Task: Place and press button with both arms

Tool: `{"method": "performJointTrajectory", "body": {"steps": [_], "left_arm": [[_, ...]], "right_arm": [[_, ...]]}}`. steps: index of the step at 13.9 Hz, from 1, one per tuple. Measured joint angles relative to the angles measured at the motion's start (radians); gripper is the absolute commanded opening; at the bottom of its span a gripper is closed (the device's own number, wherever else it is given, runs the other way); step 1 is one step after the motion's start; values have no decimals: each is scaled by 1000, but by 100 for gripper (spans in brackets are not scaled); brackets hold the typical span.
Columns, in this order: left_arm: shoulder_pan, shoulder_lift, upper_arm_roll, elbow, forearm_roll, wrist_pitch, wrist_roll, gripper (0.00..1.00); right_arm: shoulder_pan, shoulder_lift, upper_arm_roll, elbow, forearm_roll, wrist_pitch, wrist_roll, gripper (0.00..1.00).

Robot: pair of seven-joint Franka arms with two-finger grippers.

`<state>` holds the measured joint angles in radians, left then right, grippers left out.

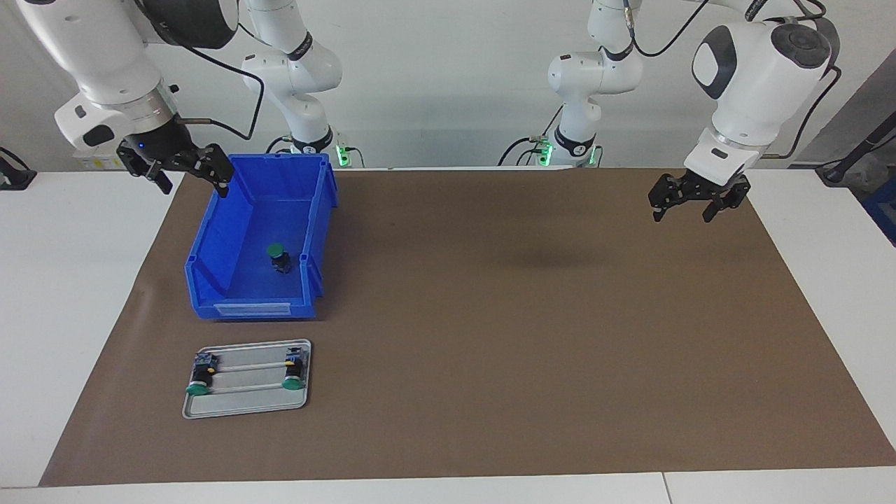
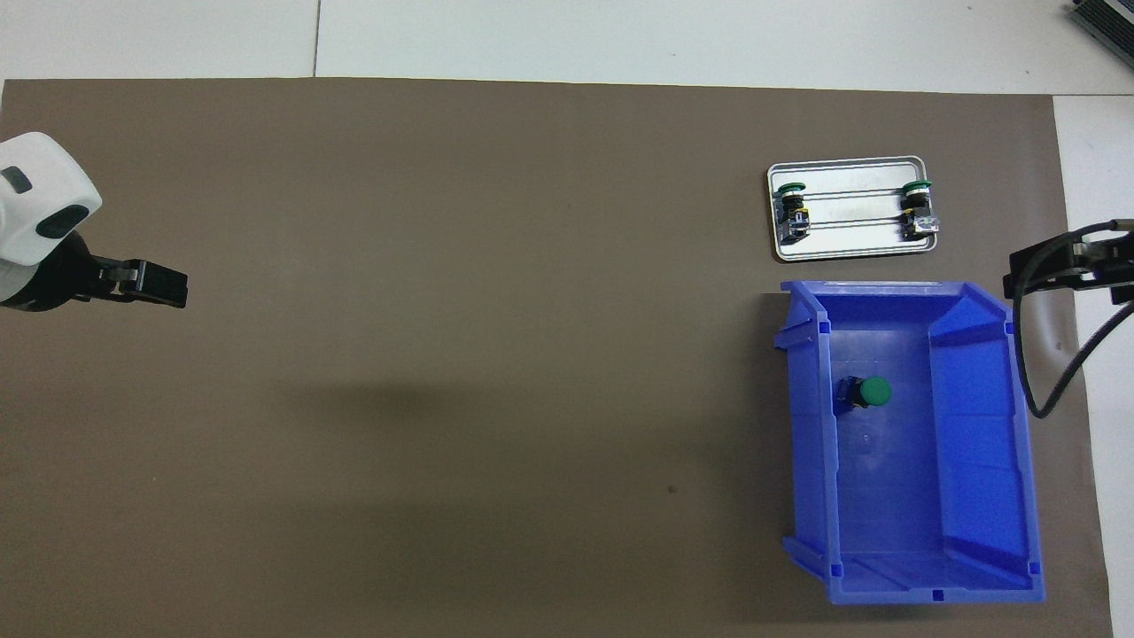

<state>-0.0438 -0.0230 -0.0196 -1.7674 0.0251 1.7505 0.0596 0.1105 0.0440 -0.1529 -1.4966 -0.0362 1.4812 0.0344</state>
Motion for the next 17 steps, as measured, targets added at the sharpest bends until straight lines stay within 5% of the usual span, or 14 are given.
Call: {"method": "performJointTrajectory", "body": {"steps": [17], "left_arm": [[0,-1,-1,0,0,-29,-32,100]], "right_arm": [[-8,0,0,-1,-22,3,-102,100]]}}
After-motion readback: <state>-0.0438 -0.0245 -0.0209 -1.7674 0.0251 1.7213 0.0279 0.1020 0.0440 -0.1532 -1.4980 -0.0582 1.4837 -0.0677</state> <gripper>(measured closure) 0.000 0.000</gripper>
